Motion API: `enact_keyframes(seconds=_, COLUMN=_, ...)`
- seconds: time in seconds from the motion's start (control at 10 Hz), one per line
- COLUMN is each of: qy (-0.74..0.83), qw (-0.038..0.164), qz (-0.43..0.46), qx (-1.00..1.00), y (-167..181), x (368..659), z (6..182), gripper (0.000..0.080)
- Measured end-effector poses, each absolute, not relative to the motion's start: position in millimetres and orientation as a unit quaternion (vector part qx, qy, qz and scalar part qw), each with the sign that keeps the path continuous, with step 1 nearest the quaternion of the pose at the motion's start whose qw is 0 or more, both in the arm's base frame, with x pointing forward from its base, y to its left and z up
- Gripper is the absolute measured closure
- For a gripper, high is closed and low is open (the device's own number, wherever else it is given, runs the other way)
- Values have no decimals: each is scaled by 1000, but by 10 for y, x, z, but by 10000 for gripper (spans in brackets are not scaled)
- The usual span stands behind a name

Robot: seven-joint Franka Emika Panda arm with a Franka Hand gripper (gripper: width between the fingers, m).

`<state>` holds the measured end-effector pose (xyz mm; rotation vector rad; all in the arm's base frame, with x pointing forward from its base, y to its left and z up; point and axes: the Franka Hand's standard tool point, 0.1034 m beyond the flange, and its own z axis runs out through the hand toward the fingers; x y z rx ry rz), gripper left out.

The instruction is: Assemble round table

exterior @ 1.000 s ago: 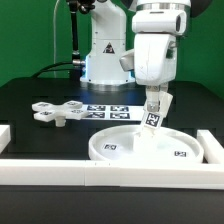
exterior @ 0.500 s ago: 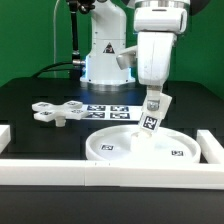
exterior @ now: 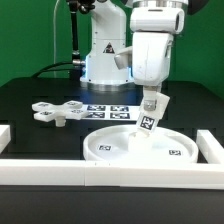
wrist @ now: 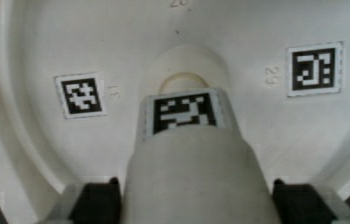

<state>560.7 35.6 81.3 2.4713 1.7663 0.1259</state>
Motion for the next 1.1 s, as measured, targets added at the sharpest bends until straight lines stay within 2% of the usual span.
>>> enact_keyframes(seconds=0.6, qy=393, qw=39, qz=47, qx=918, y=352, x=5611, z=812, gripper=390)
enact_keyframes(seconds=0.7, qy=336, qw=33, qz=50, qx=940, y=351, x=5612, z=813, gripper=390)
enact_keyframes(seconds=0.9, qy=223, qw=5, qz=68, qx=972, y=169, x=5558, z=799, gripper=390)
enact_keyframes(seconds=1.1, qy=142, qw=-6, qz=89, qx=986, y=87, x=5559, z=793, gripper=390)
